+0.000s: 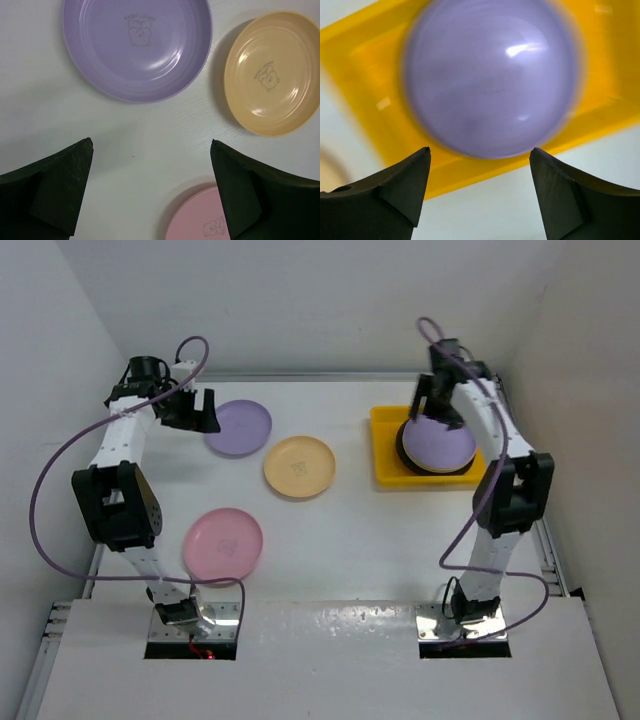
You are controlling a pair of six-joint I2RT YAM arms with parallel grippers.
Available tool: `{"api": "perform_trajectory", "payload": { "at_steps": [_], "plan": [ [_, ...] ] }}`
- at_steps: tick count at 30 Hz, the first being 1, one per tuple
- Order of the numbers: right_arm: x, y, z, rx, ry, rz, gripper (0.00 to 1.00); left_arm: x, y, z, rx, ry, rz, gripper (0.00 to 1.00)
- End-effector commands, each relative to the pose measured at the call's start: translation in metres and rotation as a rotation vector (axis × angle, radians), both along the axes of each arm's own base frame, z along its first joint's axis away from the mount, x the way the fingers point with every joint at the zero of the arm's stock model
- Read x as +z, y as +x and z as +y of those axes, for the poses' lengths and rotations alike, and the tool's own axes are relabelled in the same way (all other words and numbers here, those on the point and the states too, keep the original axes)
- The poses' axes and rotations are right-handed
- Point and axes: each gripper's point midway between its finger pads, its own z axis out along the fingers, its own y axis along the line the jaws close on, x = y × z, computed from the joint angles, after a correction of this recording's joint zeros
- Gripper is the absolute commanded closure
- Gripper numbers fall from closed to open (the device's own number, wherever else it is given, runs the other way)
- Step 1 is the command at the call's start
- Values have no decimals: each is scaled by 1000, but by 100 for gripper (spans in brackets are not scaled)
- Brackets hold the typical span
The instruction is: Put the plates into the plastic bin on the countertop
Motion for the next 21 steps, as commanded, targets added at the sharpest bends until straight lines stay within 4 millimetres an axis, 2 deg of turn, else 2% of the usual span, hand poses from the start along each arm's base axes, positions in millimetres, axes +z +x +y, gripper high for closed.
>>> {"api": "perform_trajectory", "payload": {
  "at_steps": [1,2,3,4,5,6,7,8,9,10,12,15,16,18,19,21],
  "plan": [
    [10,-4,128,285,105,-63,22,12,-16,26,51,47,-32,0],
    [2,-3,188,405,188,-86,22,11,-22,36,78,55,-28,0],
    [5,3,207,415,218,-110,22,8,-27,41,88,69,-22,0],
    [-18,8,223,436,222,-74,22,-4,-37,46,98,76,9,0],
    [-32,11,245,467,204,-52,22,-7,-44,54,122,74,19,0],
    [-43,22,256,469,195,-46,22,-4,-51,58,123,86,8,0],
    [-52,20,264,480,187,-25,22,-14,-62,63,130,106,34,0],
    [-57,30,274,485,194,-26,22,-17,-69,71,148,117,42,0],
    [-77,31,274,474,179,10,24,-17,-75,73,152,123,39,0],
    [-82,32,277,469,171,9,25,-28,-83,78,158,133,70,0],
    [-105,32,279,467,172,21,29,-33,-90,83,179,137,85,0],
    [-130,19,279,466,183,72,43,-36,-96,87,187,129,91,0],
    [-139,14,278,467,177,93,52,-36,-96,87,187,129,91,0],
    [-147,9,277,468,175,110,63,-35,-96,80,149,102,81,0],
    [-147,5,277,479,181,115,75,-36,-99,76,123,96,86,0],
    [-148,2,276,488,177,122,94,-47,-109,67,20,116,117,2]
  ]
}}
